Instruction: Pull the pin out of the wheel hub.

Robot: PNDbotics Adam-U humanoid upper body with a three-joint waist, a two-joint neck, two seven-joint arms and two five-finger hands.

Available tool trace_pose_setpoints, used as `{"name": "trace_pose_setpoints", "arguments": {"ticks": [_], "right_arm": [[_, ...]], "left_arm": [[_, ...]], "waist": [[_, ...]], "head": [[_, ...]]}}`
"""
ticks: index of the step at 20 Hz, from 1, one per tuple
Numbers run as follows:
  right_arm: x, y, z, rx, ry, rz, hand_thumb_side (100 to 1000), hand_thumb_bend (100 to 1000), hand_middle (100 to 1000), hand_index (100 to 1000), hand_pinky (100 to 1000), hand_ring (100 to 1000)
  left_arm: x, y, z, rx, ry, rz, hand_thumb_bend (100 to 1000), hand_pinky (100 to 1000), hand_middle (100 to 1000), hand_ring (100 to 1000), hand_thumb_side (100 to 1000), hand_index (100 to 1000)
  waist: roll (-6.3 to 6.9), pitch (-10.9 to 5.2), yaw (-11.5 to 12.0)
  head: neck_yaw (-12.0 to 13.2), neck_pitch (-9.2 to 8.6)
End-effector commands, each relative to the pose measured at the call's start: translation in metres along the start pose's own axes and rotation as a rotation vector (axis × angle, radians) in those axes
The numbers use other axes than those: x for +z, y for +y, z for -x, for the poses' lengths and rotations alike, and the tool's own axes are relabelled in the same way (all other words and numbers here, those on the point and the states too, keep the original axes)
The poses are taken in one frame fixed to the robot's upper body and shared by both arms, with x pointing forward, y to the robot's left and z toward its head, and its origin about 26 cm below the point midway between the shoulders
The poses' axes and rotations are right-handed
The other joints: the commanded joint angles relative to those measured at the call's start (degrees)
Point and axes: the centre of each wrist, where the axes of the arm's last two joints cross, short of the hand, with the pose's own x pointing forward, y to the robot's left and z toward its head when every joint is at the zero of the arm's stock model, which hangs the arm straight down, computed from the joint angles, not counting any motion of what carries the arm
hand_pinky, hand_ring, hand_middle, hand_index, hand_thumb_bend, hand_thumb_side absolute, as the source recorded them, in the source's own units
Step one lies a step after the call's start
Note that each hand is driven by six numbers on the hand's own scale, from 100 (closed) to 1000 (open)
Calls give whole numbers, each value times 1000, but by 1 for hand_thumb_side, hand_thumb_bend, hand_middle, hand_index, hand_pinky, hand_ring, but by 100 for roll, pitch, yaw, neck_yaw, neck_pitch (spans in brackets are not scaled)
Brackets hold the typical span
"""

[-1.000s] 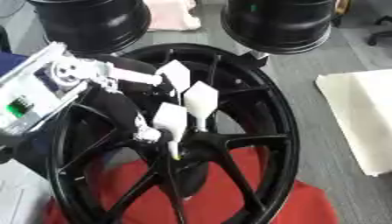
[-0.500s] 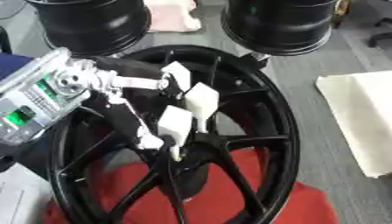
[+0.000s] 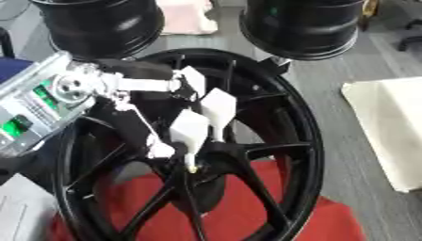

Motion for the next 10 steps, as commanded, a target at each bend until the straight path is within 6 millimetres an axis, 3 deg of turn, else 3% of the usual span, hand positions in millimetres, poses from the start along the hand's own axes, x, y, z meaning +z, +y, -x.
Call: {"name": "trace_pose_setpoints", "arguments": {"ticks": [1, 10], "right_arm": [[-5, -7, -10, 15, -38, 17, 640, 100, 685, 707, 766, 757], [-6, -8, -12, 13, -48, 25, 637, 100, 685, 707, 766, 757]], "left_arm": [[15, 14, -4, 15, 13, -63, 132, 569, 384, 493, 100, 360], [53, 37, -17, 157, -49, -249, 100, 569, 364, 482, 100, 346]], "waist": [[-26, -101, 4], [-39, -94, 20]], "head": [[22, -94], [30, -112]]}}
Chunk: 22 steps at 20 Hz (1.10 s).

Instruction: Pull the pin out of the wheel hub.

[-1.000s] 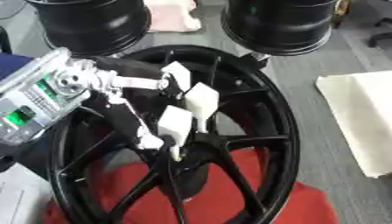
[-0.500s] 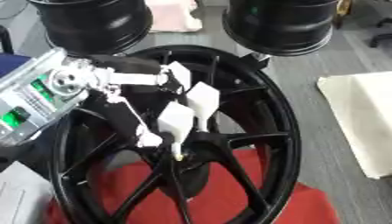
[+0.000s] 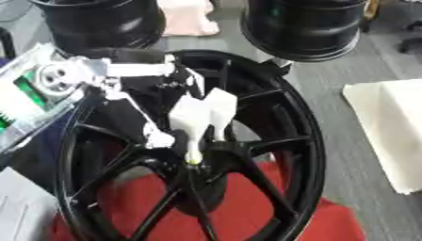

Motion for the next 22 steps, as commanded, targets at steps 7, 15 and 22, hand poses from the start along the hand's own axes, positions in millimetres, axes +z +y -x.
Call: {"name": "trace_pose_setpoints", "arguments": {"ticks": [7, 15, 22], "right_arm": [[-6, -12, -11, 25, -47, 38, 633, 100, 686, 707, 766, 757], [-6, -26, -12, 59, -71, 91, 622, 100, 687, 708, 766, 757], [-4, -35, -9, 69, -71, 141, 617, 100, 687, 708, 767, 757]], "left_arm": [[57, 46, -19, 122, -104, -349, 100, 573, 359, 480, 100, 343], [182, 55, 48, 121, 259, -768, 100, 577, 371, 486, 100, 355], [268, 6, 124, 199, 654, -999, 100, 583, 372, 491, 100, 360]], "waist": [[-37, -108, 90], [-35, -78, 264], [-120, -77, 365]], "head": [[-66, -77], [-204, -56], [-307, -82]]}}
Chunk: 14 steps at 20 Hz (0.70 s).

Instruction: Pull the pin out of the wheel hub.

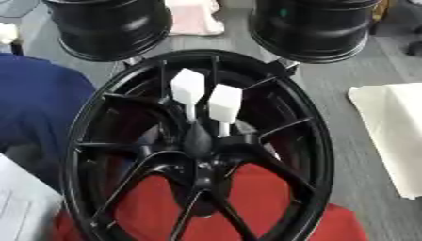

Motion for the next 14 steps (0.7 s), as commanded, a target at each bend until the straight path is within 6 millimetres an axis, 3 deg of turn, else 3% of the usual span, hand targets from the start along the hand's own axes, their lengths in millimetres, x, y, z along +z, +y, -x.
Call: {"name": "trace_pose_setpoints", "arguments": {"ticks": [1, 4, 5, 6, 7, 8, 11, 14], "right_arm": [[-6, -11, -13, 27, -59, 30, 615, 100, 687, 708, 767, 757], [-6, -13, -13, 28, -59, 45, 616, 100, 686, 708, 766, 757], [-6, -13, -12, 27, -58, 46, 616, 100, 686, 708, 766, 757], [-6, -13, -12, 26, -57, 46, 617, 100, 686, 708, 766, 757], [-6, -13, -12, 27, -56, 45, 622, 100, 686, 708, 766, 757], [-6, -13, -12, 28, -55, 45, 617, 100, 686, 708, 766, 757], [-6, -14, -11, 31, -54, 52, 620, 100, 687, 708, 767, 757], [-5, -14, -10, 29, -51, 54, 622, 100, 686, 707, 766, 757]], "left_arm": [[10, 31, 21, -43, 76, -145, 100, 585, 374, 492, 100, 365], [20, 32, 55, -40, 192, -197, 100, 588, 403, 506, 160, 411], [23, 31, 62, -43, 217, -208, 100, 623, 452, 549, 194, 474], [26, 30, 69, -58, 245, -210, 223, 718, 550, 651, 275, 597], [28, 29, 75, -84, 274, -203, 411, 823, 722, 790, 429, 780], [30, 28, 80, -109, 302, -187, 619, 888, 796, 854, 552, 847], [33, 28, 86, -112, 308, -133, 704, 884, 814, 852, 623, 873], [33, 28, 85, -98, 258, -84, 732, 875, 815, 848, 676, 869]], "waist": [[-6, -116, 13], [-29, -124, 27], [-36, -125, 26], [-44, -124, 25], [-49, -123, 24], [-53, -120, 23], [-62, -112, 30], [-74, -104, 41]], "head": [[-56, -94], [-63, -144], [-61, -154], [-64, -166], [-58, -176], [-44, -186], [-40, -199], [-40, -182]]}}
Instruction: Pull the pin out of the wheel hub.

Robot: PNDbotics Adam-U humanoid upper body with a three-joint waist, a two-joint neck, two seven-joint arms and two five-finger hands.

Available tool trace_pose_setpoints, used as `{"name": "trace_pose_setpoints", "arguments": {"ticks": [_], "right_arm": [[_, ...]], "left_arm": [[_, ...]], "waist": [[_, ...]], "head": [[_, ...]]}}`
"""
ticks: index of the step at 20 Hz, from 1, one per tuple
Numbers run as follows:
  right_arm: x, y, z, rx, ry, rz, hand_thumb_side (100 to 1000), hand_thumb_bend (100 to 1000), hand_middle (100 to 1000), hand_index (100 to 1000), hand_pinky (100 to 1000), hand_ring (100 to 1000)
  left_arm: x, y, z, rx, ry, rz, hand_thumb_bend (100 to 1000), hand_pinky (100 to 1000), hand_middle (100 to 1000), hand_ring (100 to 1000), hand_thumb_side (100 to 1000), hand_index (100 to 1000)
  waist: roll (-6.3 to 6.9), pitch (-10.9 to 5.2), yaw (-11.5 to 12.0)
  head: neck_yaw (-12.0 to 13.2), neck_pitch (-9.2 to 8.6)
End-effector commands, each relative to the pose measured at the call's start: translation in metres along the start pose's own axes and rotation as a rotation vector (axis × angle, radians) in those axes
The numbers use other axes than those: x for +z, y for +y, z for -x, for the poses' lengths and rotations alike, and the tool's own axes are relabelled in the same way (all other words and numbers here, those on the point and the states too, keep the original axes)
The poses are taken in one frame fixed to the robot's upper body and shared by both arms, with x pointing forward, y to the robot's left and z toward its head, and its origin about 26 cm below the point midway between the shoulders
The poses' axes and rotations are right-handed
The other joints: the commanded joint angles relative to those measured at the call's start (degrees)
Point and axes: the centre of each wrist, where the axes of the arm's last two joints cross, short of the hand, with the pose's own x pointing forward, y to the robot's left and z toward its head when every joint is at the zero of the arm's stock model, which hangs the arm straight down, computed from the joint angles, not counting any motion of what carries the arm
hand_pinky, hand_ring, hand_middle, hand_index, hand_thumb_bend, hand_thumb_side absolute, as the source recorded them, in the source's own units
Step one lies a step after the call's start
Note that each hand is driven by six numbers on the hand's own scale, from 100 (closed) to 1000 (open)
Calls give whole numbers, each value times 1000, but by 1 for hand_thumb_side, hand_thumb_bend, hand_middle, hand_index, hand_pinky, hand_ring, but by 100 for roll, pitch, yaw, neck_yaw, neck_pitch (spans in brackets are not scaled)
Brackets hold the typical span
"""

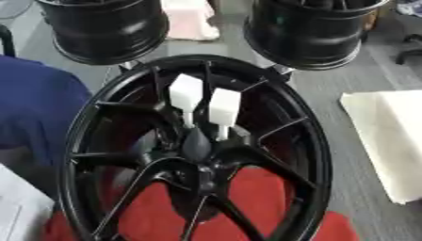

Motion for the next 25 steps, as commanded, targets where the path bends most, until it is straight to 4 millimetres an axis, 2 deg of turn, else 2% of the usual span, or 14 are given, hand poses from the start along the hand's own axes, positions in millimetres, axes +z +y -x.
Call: {"name": "trace_pose_setpoints", "arguments": {"ticks": [1, 3, 4, 6, 7, 8, 10, 11, 16, 21, 25], "right_arm": [[-6, -7, -11, 20, -43, 12, 622, 100, 687, 707, 766, 757], [-6, -7, -11, 20, -43, 10, 622, 100, 687, 708, 766, 757], [-6, -7, -11, 20, -45, 11, 620, 100, 686, 707, 766, 757], [-6, -6, -12, 20, -47, 10, 618, 100, 687, 708, 766, 757], [-6, -6, -12, 21, -48, 9, 618, 100, 687, 708, 766, 757], [-7, -6, -12, 22, -49, 7, 615, 100, 687, 708, 766, 757], [-8, -6, -14, 22, -55, 6, 611, 100, 686, 708, 767, 758], [-8, -6, -15, 21, -59, 5, 609, 100, 686, 708, 767, 758], [-10, -3, -20, 6, -75, -12, 606, 100, 687, 709, 767, 758], [-10, -2, -21, 1, -77, -18, 605, 100, 687, 709, 767, 759], [-10, -2, -22, -1, -79, -19, 600, 100, 687, 708, 766, 757]], "left_arm": [[0, 16, -9, -18, -54, 6, 706, 870, 811, 843, 683, 865], [0, 17, -11, -9, -66, 1, 692, 866, 809, 840, 685, 862], [0, 18, -11, 1, -65, -16, 549, 839, 768, 811, 680, 817], [0, 19, -18, 54, -76, -79, 376, 810, 717, 771, 688, 762], [0, 18, -23, 98, -97, -109, 368, 808, 712, 768, 689, 758], [1, 17, -33, 160, -149, -141, 309, 801, 695, 756, 684, 739], [3, 13, -49, 314, -253, -190, 251, 800, 691, 754, 688, 735], [5, 9, -56, 404, -300, -203, 249, 803, 697, 757, 713, 747], [12, -23, -83, 802, -437, -167, 299, 817, 724, 776, 717, 762], [17, -35, -92, 905, -459, -148, 314, 819, 726, 778, 717, 765], [18, -37, -95, 919, -464, -145, 322, 819, 722, 777, 707, 767]], "waist": [[7, -103, 14], [4, -100, 21], [3, -99, 26], [-5, -97, 32], [-10, -95, 34], [-18, -98, 38], [-25, -103, 43], [-27, -106, 43], [-58, -124, 41], [-73, -135, 30], [-85, -136, 22]], "head": [[13, -71], [10, -65], [7, -55], [2, -39], [-1, -36], [-2, -29], [7, -27], [15, -29], [26, -15], [34, -9], [44, -5]]}}
